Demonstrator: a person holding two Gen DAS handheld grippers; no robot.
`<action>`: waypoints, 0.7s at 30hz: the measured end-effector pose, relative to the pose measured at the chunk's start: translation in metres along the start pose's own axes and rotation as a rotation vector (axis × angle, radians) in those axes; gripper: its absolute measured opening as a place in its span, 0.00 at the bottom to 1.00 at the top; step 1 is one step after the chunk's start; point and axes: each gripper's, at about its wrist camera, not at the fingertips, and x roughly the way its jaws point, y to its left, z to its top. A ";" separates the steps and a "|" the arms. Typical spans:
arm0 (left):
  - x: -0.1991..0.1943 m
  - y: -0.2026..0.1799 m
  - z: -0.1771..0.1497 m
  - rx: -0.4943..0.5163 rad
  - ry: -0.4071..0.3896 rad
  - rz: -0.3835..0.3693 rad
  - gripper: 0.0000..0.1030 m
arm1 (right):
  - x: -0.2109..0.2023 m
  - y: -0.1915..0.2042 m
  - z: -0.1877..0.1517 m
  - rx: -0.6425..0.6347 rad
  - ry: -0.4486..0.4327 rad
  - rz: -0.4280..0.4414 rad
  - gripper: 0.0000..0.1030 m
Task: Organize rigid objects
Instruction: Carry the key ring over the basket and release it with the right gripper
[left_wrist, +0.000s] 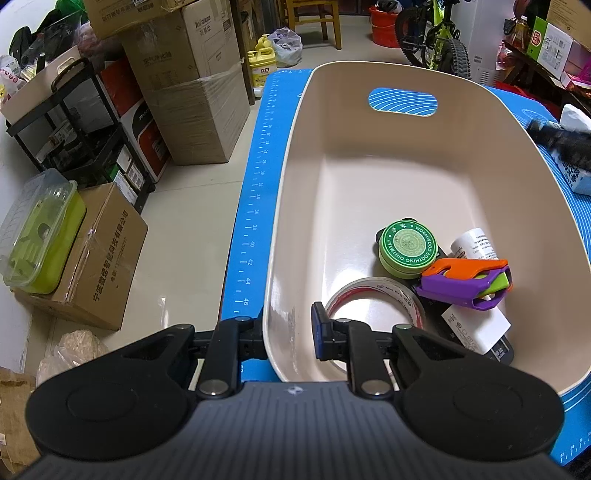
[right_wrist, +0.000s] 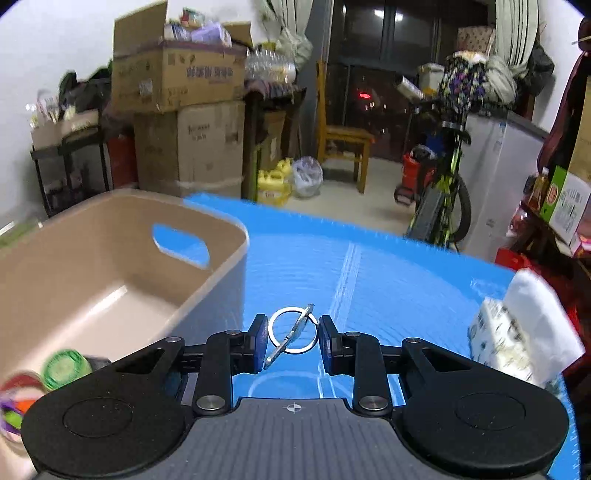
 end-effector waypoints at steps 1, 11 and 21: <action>0.000 0.000 0.000 0.000 -0.001 -0.001 0.21 | -0.008 0.000 0.005 0.002 -0.019 0.004 0.37; -0.001 0.000 0.000 -0.004 0.000 -0.004 0.21 | -0.062 0.038 0.038 -0.059 -0.121 0.110 0.37; -0.001 0.001 0.000 -0.005 -0.001 -0.007 0.21 | -0.068 0.087 0.028 -0.140 -0.030 0.215 0.37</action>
